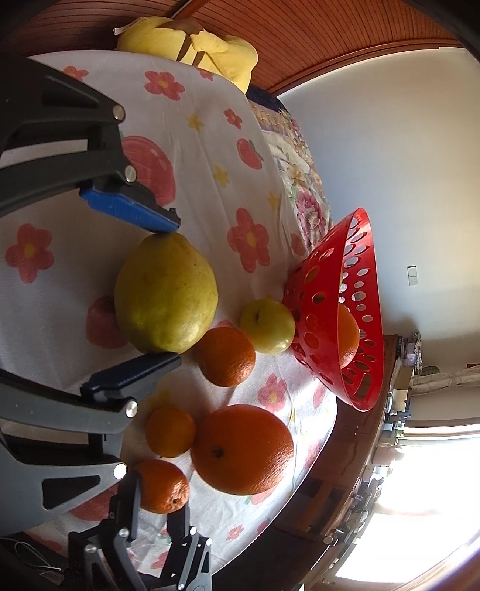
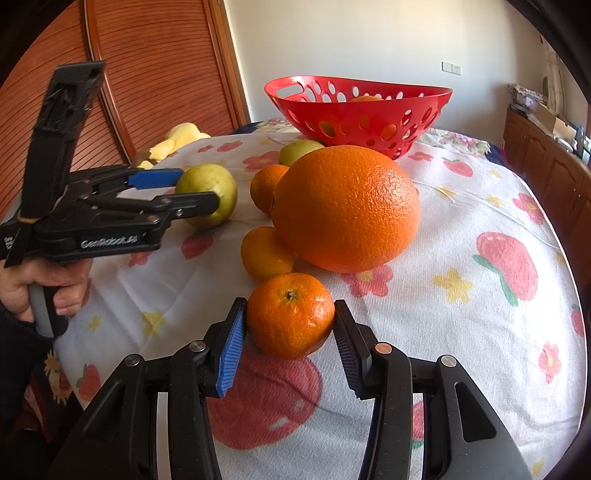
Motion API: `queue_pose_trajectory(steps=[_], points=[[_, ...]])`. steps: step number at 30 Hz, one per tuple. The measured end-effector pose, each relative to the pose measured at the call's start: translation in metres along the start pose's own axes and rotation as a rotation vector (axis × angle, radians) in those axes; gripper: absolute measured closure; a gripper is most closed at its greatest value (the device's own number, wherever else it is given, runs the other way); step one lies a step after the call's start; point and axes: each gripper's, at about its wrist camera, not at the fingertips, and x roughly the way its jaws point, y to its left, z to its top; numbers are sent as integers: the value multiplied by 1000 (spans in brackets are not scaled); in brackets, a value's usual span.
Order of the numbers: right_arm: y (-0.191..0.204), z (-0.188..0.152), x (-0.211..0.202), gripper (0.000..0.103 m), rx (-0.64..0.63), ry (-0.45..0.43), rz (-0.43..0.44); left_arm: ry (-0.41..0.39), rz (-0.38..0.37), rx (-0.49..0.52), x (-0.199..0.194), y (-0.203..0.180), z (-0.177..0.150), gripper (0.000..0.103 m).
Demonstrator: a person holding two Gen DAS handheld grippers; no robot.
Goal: Organize fruits
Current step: 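Close the left tool on a yellow pear while the right tool grasps a small mandarin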
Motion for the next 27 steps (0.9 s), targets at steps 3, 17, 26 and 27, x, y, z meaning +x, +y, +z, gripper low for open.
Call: queue_pose_trajectory(steps=[3, 17, 26, 27], points=[[0, 0, 0, 56, 0, 0, 0, -3, -14, 0, -7, -2, -6, 41], [0, 0, 0, 56, -3, -1, -3, 6, 52, 70, -2, -11, -2, 38], [0, -1, 0, 56, -2, -2, -2, 58, 51, 62, 15, 0, -9, 41], [0, -1, 0, 56, -1, -3, -2, 56, 47, 55, 13, 2, -11, 41]])
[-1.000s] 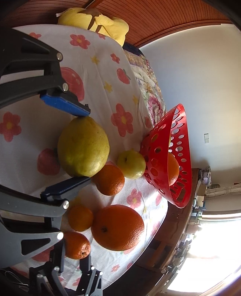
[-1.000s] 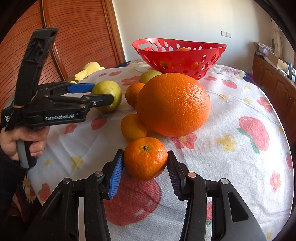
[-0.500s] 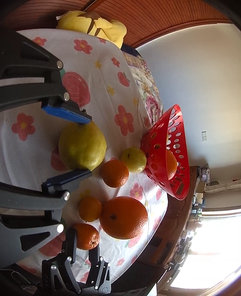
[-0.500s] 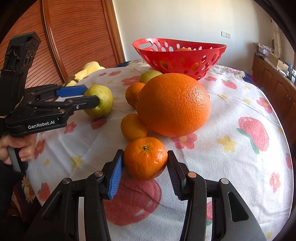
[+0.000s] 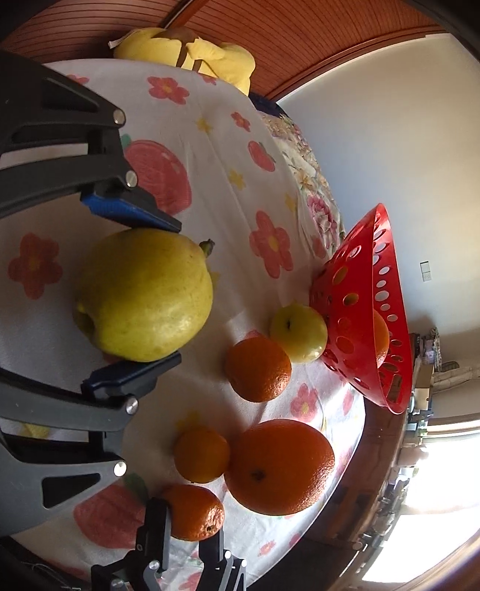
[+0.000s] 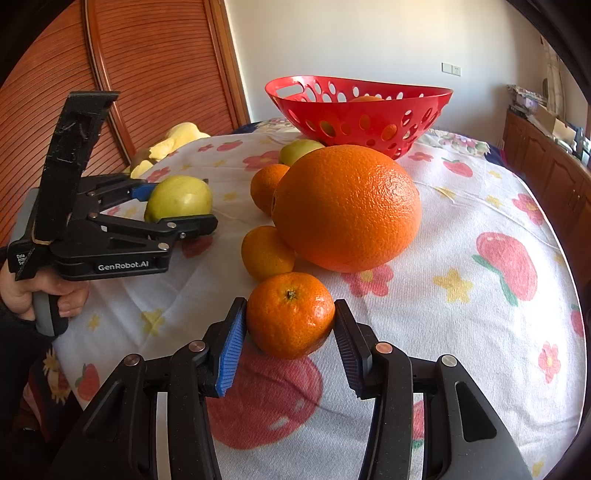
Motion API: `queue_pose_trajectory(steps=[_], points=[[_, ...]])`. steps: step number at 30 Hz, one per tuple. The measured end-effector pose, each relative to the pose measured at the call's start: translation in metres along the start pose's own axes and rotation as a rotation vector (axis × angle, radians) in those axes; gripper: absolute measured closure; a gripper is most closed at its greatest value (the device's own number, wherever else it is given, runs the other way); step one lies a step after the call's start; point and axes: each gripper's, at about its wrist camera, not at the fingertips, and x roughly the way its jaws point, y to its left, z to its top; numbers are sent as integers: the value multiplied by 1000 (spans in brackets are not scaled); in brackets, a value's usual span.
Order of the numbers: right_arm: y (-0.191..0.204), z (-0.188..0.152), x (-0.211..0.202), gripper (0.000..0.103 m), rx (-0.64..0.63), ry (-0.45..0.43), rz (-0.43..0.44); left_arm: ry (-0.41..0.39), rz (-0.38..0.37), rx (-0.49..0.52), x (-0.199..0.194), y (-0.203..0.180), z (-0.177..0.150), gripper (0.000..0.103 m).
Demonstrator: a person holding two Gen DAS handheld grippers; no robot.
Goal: Organize fruits
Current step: 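Close the left tool on a yellow pear while the right tool grasps a small mandarin, then carry the pear and mandarin over the red basket and open both tools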
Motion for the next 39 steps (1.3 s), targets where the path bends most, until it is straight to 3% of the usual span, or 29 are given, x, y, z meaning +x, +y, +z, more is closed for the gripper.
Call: queue_pose_trajectory(steps=[10, 25, 33, 39], points=[[1, 0, 0, 56, -14, -2, 3, -44, -30, -35, -22, -1, -11, 41], [6, 1, -4, 57, -22, -23, -18, -151, -71, -24, -69, -14, 7, 41], [7, 4, -24, 57, -30, -79, -24, -194, -87, -21, -83, -17, 18, 41], [3, 31, -58, 57, -47, -163, -3, -216, -89, -22, -85, -12, 35, 41]])
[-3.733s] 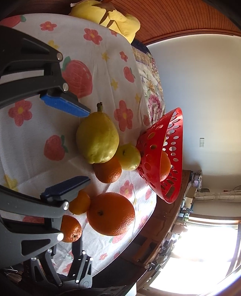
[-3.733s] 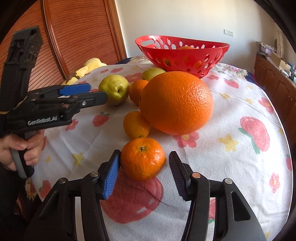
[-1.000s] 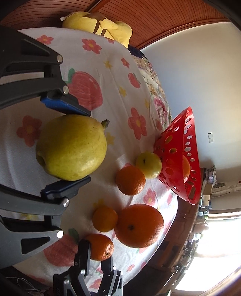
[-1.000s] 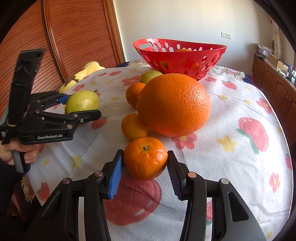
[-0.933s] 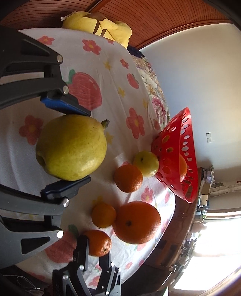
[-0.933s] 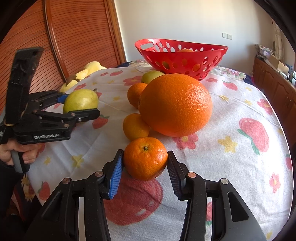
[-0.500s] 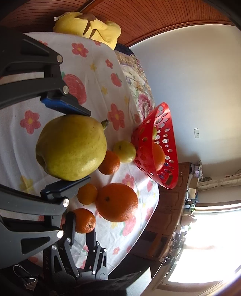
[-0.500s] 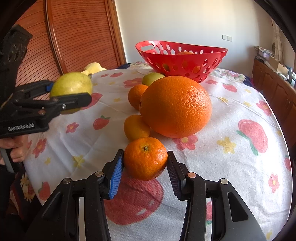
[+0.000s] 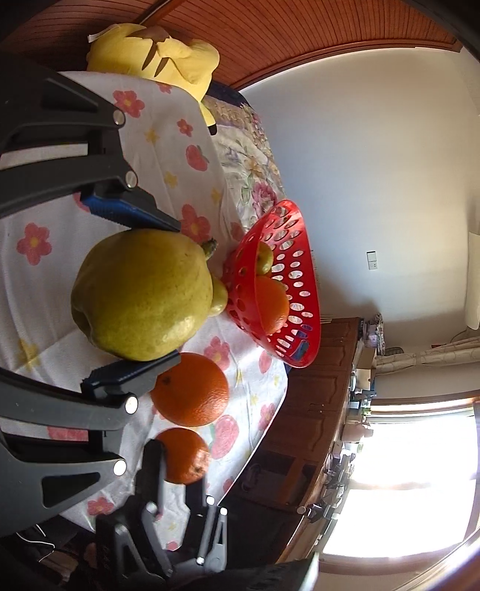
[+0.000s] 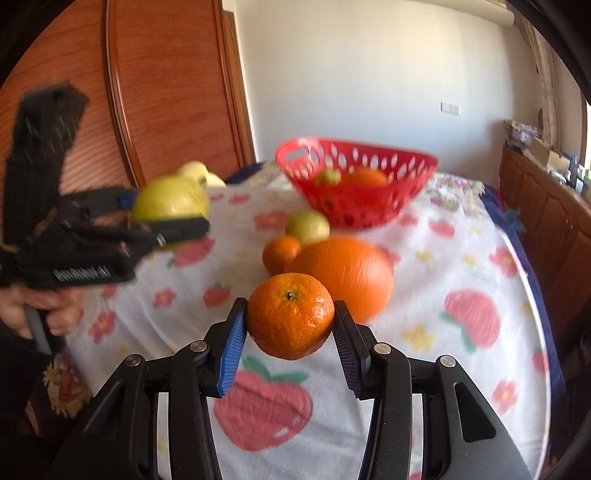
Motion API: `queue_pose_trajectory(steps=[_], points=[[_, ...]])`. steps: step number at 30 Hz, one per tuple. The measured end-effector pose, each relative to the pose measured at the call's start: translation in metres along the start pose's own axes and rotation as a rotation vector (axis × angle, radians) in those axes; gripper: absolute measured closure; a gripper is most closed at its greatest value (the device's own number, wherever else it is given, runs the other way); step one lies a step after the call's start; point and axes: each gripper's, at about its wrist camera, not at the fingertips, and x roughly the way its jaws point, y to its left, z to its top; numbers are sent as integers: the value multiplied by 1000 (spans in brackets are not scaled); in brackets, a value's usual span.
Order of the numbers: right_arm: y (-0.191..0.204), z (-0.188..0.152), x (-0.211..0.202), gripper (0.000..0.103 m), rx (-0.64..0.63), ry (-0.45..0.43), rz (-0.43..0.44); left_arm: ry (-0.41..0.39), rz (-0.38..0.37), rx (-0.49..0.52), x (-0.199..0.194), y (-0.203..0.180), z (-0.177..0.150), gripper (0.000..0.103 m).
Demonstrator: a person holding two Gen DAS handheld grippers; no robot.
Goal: Organize fruits
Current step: 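Carry the pear and mandarin over the red basket and open both tools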
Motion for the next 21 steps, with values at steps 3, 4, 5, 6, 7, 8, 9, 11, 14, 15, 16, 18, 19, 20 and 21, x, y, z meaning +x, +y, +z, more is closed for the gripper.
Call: queue_pose_trajectory(steps=[3, 4, 5, 6, 7, 8, 9, 11, 14, 15, 16, 18, 19, 20, 21], points=[[-5, 23, -6, 57, -30, -30, -16, -10, 9, 4, 3, 2, 11, 41], [-8, 31, -6, 57, -38, -38, -23, -14, 8, 4, 5, 2, 16, 41], [-12, 40, -7, 57, -46, -46, -28, -16, 7, 4, 6, 2, 20, 41], [-16, 47, -7, 57, -51, -53, -34, -19, 5, 3, 7, 3, 24, 41], [-20, 55, -8, 57, -57, -65, -40, -23, 5, 0, 9, 4, 29, 41], [-24, 63, -8, 57, -63, -79, -44, -25, 7, 1, 11, 5, 32, 41], [-27, 69, -8, 57, -68, -87, -46, -27, 9, 3, 14, 6, 37, 41], [-36, 84, -5, 57, -75, -98, -53, -32, 13, 6, 19, 7, 46, 41], [-50, 103, 3, 57, -92, -106, -65, -38, 13, 7, 29, 10, 58, 41], [-54, 109, 7, 57, -94, -105, -67, -38, 9, 3, 33, 12, 62, 41], [-60, 116, 13, 57, -97, -102, -69, -38, 4, -5, 38, 14, 67, 41], [-70, 127, 24, 57, -102, -94, -75, -40, 1, -10, 47, 16, 77, 41], [-74, 130, 30, 57, -103, -90, -80, -41, 2, -10, 52, 17, 82, 41], [-79, 134, 36, 57, -103, -85, -81, -41, 2, -9, 56, 18, 86, 41], [-83, 137, 41, 57, -101, -79, -80, -42, 3, -7, 60, 18, 90, 41]])
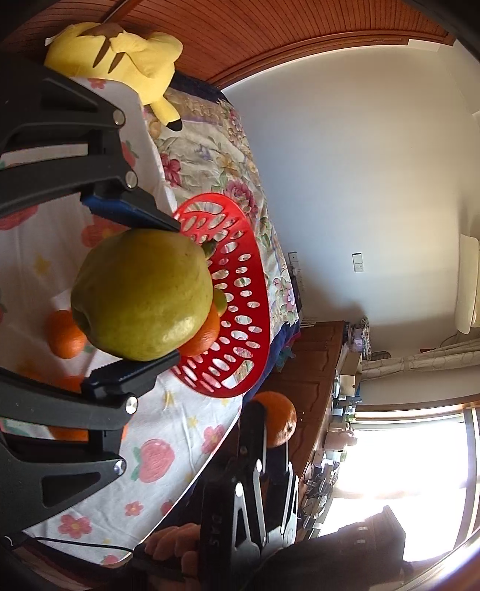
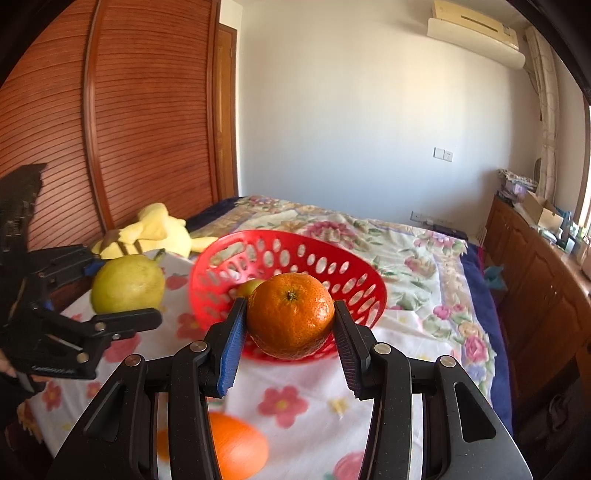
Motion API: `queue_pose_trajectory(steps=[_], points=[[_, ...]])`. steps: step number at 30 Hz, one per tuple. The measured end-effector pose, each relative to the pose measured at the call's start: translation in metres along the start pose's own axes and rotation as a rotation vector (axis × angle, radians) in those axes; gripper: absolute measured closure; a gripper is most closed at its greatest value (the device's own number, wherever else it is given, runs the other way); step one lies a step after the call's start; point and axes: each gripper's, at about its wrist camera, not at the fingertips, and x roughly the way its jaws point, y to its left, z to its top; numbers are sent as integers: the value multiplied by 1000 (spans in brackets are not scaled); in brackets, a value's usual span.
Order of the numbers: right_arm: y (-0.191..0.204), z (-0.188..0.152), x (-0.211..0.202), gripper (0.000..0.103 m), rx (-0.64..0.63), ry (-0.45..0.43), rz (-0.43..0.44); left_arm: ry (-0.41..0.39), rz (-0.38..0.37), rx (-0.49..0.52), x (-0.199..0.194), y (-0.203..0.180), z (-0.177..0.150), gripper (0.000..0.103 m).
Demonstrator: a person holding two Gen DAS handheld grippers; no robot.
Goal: Organize fruits
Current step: 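Carry the pear and mandarin over the red basket and open both tools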
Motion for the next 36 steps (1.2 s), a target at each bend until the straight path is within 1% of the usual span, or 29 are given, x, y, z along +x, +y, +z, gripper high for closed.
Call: queue_pose_trajectory(steps=[3, 9, 17, 25, 26, 29, 33, 36], points=[[-9, 5, 19, 57, 7, 21, 13, 3, 5, 7, 13, 1, 8, 41], [-22, 6, 58, 57, 26, 94, 28, 42, -7, -3, 49, 4, 18, 41], [-24, 5, 90, 57, 8, 162, 18, 66, -14, 2, 74, 2, 22, 41], [-25, 3, 105, 56, 16, 196, 4, 82, -9, 3, 88, 5, 21, 41], [-25, 3, 106, 56, 18, 195, 1, 84, -9, 3, 89, 4, 20, 41], [-26, 4, 104, 50, 24, 181, -7, 91, -14, -4, 92, 7, 18, 41], [-27, 4, 104, 51, 22, 181, -12, 96, -15, -11, 95, 9, 16, 41], [-26, 3, 99, 51, 23, 164, -18, 100, -12, -10, 97, 8, 16, 41]])
